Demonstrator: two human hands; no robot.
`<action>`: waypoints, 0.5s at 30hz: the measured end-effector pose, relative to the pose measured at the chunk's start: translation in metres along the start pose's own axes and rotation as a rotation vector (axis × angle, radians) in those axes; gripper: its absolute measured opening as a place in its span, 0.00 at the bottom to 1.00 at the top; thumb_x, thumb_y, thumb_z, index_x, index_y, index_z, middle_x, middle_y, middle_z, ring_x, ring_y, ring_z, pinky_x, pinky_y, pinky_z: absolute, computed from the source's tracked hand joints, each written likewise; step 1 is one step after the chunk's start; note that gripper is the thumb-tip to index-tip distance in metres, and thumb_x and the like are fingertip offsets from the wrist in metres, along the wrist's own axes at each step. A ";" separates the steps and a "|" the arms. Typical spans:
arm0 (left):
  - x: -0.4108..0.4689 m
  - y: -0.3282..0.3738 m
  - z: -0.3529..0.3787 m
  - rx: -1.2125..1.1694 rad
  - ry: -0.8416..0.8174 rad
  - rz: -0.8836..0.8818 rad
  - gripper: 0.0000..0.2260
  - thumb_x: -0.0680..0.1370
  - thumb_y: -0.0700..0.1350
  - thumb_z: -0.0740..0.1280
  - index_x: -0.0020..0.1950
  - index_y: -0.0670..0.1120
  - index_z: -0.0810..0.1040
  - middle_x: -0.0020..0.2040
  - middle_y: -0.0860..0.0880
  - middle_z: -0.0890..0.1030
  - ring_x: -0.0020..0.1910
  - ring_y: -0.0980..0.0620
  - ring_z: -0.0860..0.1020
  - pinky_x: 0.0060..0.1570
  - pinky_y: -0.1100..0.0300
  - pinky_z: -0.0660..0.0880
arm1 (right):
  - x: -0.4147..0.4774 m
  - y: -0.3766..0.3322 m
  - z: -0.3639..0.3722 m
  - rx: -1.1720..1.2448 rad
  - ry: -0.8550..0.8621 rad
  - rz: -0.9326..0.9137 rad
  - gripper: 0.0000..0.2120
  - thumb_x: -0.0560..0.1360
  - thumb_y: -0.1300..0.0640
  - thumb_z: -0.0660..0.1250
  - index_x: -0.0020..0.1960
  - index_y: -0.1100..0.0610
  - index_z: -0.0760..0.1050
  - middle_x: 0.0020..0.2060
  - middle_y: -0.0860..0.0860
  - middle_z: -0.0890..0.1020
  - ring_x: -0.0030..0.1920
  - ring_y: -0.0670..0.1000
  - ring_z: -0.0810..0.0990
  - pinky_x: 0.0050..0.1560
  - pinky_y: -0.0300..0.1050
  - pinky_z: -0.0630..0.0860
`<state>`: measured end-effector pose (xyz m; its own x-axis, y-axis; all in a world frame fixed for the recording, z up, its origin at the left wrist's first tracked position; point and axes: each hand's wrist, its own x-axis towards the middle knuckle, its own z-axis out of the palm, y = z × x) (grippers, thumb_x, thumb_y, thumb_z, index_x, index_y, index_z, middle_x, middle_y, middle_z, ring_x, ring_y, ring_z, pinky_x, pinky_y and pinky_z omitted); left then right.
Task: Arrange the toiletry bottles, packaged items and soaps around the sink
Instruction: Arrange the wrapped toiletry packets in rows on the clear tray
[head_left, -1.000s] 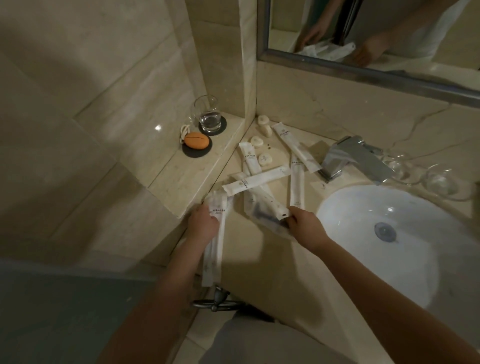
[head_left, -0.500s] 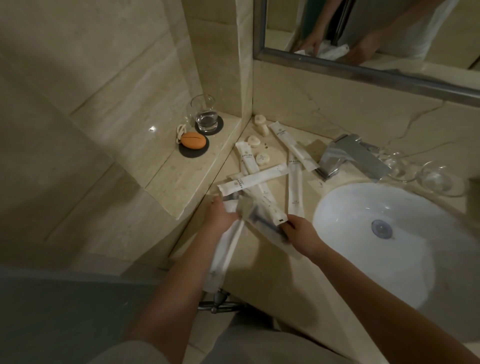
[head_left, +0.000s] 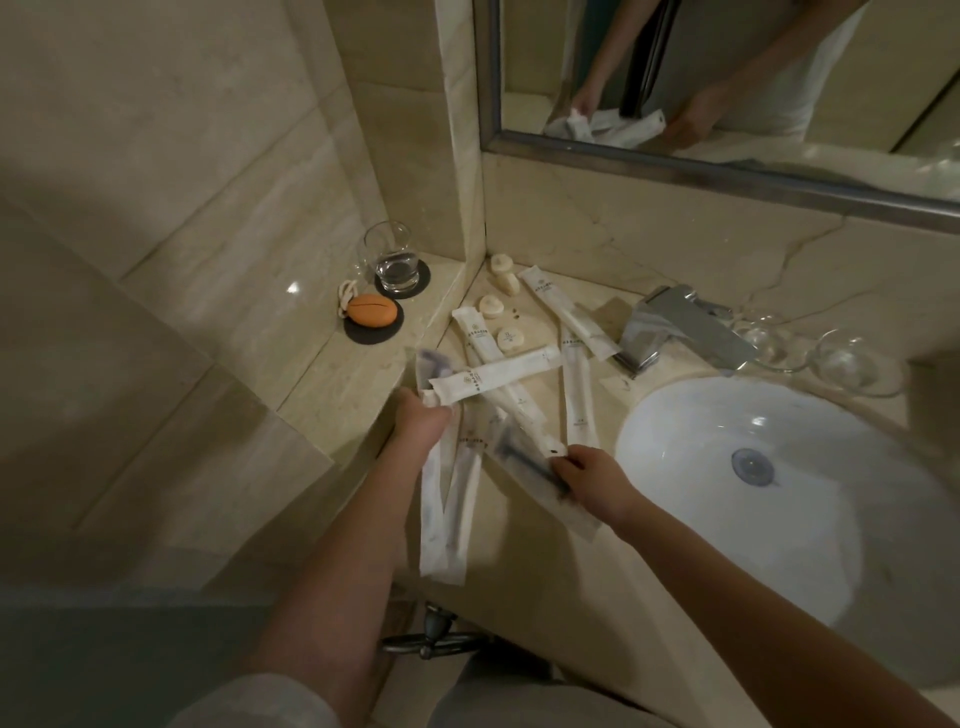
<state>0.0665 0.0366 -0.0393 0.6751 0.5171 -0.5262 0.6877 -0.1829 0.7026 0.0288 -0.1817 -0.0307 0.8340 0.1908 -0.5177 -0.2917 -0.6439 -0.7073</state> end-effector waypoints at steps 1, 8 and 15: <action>0.000 0.000 -0.002 0.035 0.028 0.019 0.26 0.73 0.41 0.69 0.68 0.40 0.66 0.62 0.41 0.76 0.59 0.41 0.76 0.53 0.53 0.73 | 0.000 0.000 -0.001 0.002 -0.001 -0.008 0.15 0.79 0.55 0.58 0.47 0.67 0.77 0.38 0.57 0.78 0.41 0.55 0.77 0.47 0.49 0.75; -0.010 0.000 -0.016 -0.165 0.066 -0.015 0.23 0.73 0.43 0.70 0.65 0.41 0.68 0.54 0.47 0.76 0.50 0.46 0.77 0.48 0.54 0.74 | -0.007 0.001 -0.009 0.206 -0.077 0.012 0.19 0.76 0.46 0.63 0.46 0.62 0.80 0.38 0.54 0.80 0.39 0.51 0.78 0.42 0.42 0.73; -0.030 0.019 -0.027 -0.227 0.114 0.117 0.24 0.74 0.39 0.68 0.67 0.41 0.62 0.58 0.44 0.75 0.50 0.47 0.75 0.46 0.55 0.70 | -0.018 0.001 -0.021 0.246 -0.239 -0.096 0.14 0.68 0.52 0.74 0.44 0.63 0.80 0.37 0.55 0.78 0.39 0.50 0.77 0.40 0.42 0.73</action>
<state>0.0524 0.0402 0.0030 0.7030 0.5965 -0.3873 0.5209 -0.0612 0.8514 0.0233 -0.2013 -0.0115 0.7384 0.4287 -0.5206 -0.3458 -0.4222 -0.8380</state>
